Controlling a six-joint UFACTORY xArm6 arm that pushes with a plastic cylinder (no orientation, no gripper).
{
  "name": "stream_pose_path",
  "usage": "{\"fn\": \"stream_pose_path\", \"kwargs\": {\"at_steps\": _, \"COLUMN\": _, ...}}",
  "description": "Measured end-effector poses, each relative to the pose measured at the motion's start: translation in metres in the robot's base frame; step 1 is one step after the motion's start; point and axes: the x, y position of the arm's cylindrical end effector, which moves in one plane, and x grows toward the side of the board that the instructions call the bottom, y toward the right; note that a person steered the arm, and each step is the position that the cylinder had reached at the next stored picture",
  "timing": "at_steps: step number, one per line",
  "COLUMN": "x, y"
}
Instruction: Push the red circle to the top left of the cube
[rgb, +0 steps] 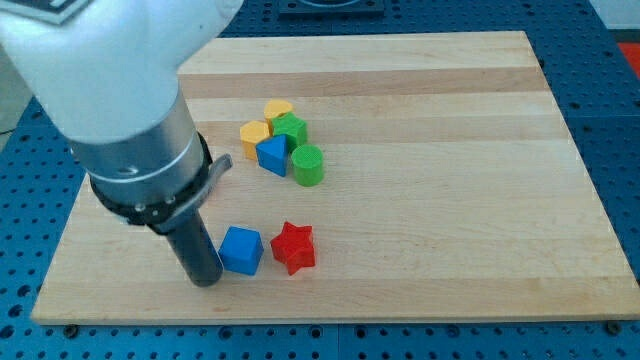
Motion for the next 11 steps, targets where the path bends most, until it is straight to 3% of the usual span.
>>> {"fn": "stream_pose_path", "kwargs": {"at_steps": 1, "x": -0.004, "y": -0.025}}
{"fn": "stream_pose_path", "kwargs": {"at_steps": 2, "x": -0.034, "y": -0.094}}
{"fn": "stream_pose_path", "kwargs": {"at_steps": 3, "x": -0.090, "y": -0.137}}
{"fn": "stream_pose_path", "kwargs": {"at_steps": 4, "x": -0.150, "y": -0.154}}
{"fn": "stream_pose_path", "kwargs": {"at_steps": 5, "x": -0.175, "y": -0.124}}
{"fn": "stream_pose_path", "kwargs": {"at_steps": 6, "x": -0.160, "y": -0.071}}
{"fn": "stream_pose_path", "kwargs": {"at_steps": 8, "x": -0.092, "y": -0.060}}
{"fn": "stream_pose_path", "kwargs": {"at_steps": 10, "x": -0.149, "y": -0.058}}
{"fn": "stream_pose_path", "kwargs": {"at_steps": 11, "x": -0.147, "y": -0.022}}
